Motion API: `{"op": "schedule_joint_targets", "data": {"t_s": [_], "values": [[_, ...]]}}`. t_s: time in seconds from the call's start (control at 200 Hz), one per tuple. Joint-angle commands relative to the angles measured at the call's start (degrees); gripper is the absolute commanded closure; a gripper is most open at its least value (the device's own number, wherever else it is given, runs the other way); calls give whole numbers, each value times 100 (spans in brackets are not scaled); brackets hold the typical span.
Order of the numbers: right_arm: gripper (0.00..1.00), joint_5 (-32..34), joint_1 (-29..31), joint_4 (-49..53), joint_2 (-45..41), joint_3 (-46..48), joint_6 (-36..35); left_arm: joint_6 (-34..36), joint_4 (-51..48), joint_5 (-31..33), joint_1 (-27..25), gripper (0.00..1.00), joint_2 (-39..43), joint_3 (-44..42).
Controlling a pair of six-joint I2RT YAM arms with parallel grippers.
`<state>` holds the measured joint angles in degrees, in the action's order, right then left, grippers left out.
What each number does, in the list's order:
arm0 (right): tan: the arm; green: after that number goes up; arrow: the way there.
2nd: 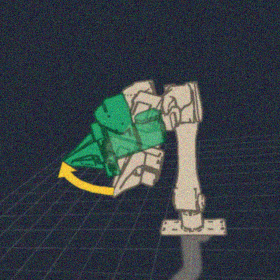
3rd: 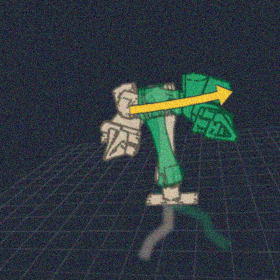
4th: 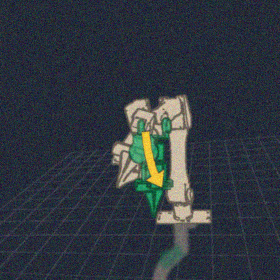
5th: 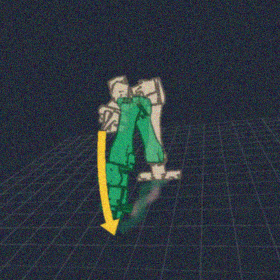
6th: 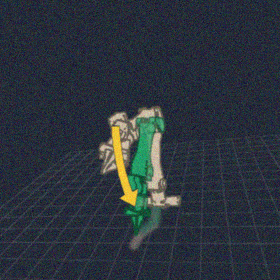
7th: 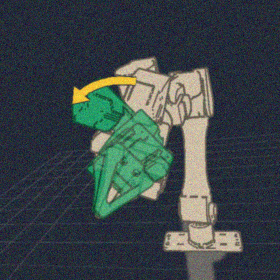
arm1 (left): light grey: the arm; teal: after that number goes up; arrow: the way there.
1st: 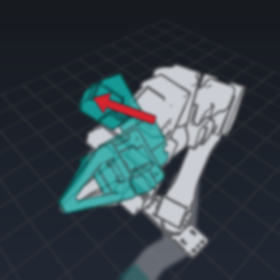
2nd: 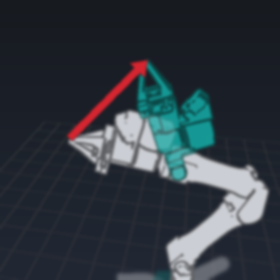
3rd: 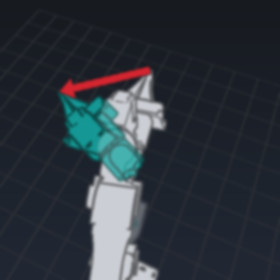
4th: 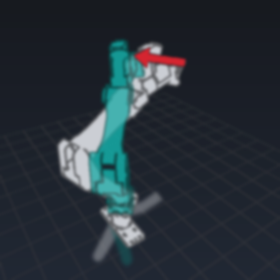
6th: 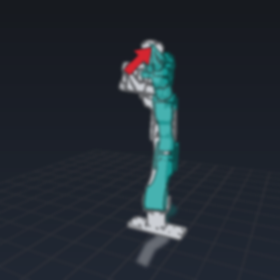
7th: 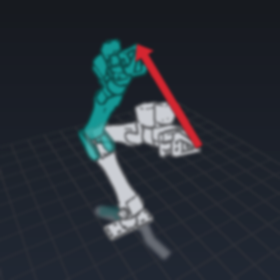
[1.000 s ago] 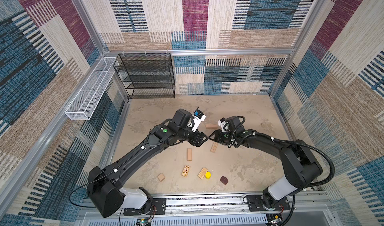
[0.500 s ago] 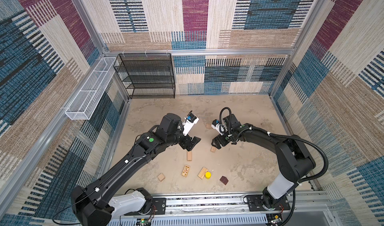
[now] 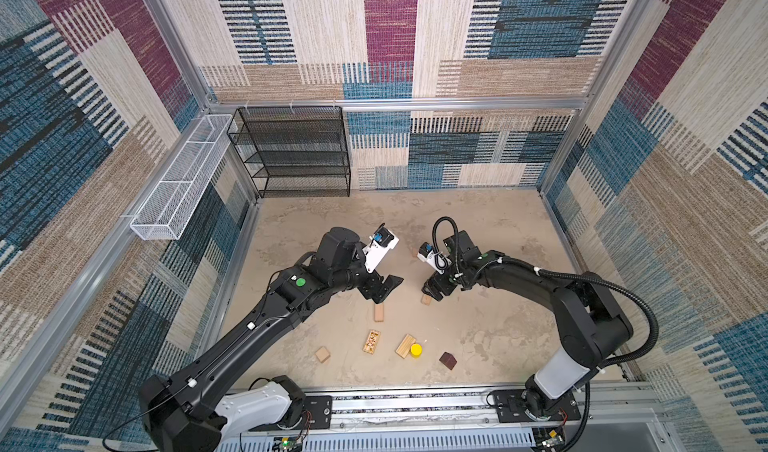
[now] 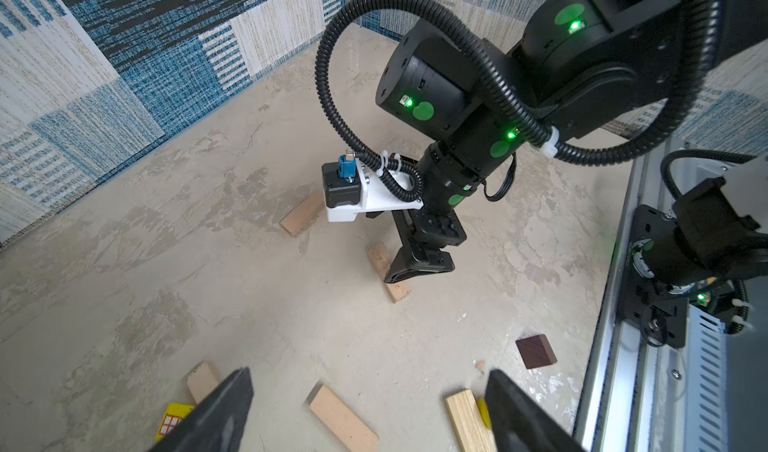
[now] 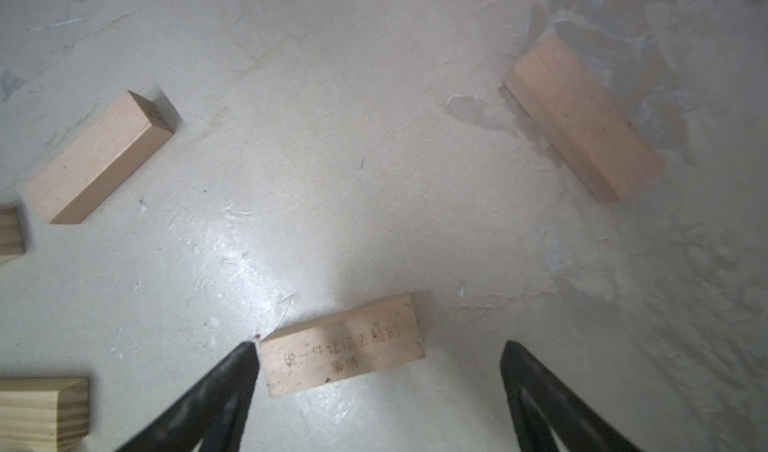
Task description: Build the wood block tower
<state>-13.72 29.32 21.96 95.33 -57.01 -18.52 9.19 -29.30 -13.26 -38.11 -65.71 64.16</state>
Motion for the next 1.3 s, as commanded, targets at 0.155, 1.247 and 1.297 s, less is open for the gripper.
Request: {"op": "schedule_joint_targets", "data": {"t_s": [0.155,1.247,1.297], "values": [[4,18,70,-49,192,17,-18,111,177,-203,48,7,-3,-35],[22,676,495,318,311,48,144,-43,169,-279,75,7,-37,0],[19,685,505,303,304,49,177,-45,175,-275,74,7,-38,0]]}}
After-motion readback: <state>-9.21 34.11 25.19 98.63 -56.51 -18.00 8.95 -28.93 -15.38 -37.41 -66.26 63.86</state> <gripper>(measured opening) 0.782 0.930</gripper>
